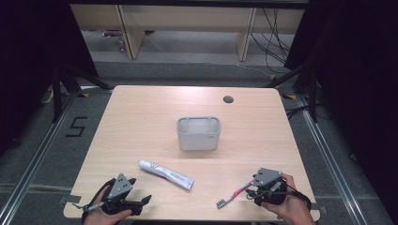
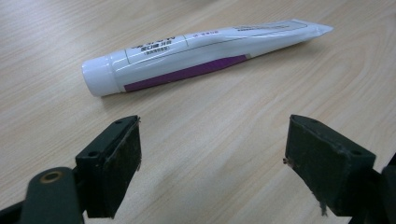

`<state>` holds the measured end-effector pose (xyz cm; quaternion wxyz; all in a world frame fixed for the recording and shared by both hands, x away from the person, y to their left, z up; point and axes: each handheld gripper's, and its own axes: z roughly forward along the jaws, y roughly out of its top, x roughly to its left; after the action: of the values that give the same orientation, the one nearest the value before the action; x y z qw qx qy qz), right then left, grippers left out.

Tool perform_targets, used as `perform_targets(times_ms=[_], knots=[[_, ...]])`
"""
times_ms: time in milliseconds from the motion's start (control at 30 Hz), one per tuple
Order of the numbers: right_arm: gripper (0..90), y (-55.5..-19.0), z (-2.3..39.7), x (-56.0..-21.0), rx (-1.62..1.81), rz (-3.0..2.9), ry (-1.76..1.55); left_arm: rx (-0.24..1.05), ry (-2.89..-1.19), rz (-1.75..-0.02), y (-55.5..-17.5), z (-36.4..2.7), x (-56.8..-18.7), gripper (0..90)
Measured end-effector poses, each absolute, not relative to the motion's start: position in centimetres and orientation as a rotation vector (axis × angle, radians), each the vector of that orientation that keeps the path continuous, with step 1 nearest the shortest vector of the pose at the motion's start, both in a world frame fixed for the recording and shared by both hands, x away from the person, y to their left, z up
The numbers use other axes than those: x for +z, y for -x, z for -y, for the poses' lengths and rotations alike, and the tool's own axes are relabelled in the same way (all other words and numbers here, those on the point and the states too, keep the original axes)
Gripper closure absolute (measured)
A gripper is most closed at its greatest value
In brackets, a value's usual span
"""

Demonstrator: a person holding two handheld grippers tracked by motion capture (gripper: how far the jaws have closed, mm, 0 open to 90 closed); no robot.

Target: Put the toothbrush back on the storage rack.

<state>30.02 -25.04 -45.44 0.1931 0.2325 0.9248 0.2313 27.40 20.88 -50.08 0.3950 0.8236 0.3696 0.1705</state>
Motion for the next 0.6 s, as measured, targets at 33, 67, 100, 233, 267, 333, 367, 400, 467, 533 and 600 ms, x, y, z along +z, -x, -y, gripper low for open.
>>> perform_targets(times_ms=[33,67,100,233,267,333,367,400,467,533,600], knots=[[45.6,-29.9,24.8,-45.5,0.634,-2.591,-0.667,0.435,-2.081,-0.944,-27.4,-20.9,-50.1,17.9],[45.6,-30.0,24.7,-45.5,0.621,-2.6,-0.664,0.439,-2.088,-0.94,-27.4,-20.9,-50.1,17.9],[45.6,-30.0,24.5,-45.5,0.607,-2.614,-0.655,0.439,-2.088,-0.94,-27.4,-20.9,-50.1,17.9],[48.6,-30.6,23.8,-45.2,0.55,-2.677,-0.57,0.435,-2.092,-0.937,-27.4,-20.8,-50.1,17.9],[49.0,-30.8,23.7,-45.2,0.544,-2.689,-0.552,0.435,-2.091,-0.937,-27.4,-20.8,-50.1,17.9],[49.6,-31.1,23.3,-45.2,0.517,-2.717,-0.549,0.438,-2.086,-0.941,-27.4,-20.8,-50.1,17.9],[49.8,-31.3,23.2,-45.3,0.507,-2.722,-0.532,0.439,-2.087,-0.94,-27.4,-20.9,-50.1,17.9],[49.9,-31.5,23.1,-45.3,0.493,-2.732,-0.513,0.439,-2.086,-0.942,-27.4,-20.9,-50.1,17.9],[50.5,-31.7,22.8,-45.5,0.484,-2.756,-0.504,0.437,-2.086,-0.94,-27.4,-20.8,-50.1,17.9],[52.3,-31.9,22.6,-45.7,0.472,-2.774,-0.492,0.437,-2.087,-0.939,-27.4,-20.8,-50.0,17.9],[53.2,-32.1,22.4,-46.0,0.471,-2.784,-0.485,0.438,-2.086,-0.941,-27.4,-20.9,-50.1,17.9]])
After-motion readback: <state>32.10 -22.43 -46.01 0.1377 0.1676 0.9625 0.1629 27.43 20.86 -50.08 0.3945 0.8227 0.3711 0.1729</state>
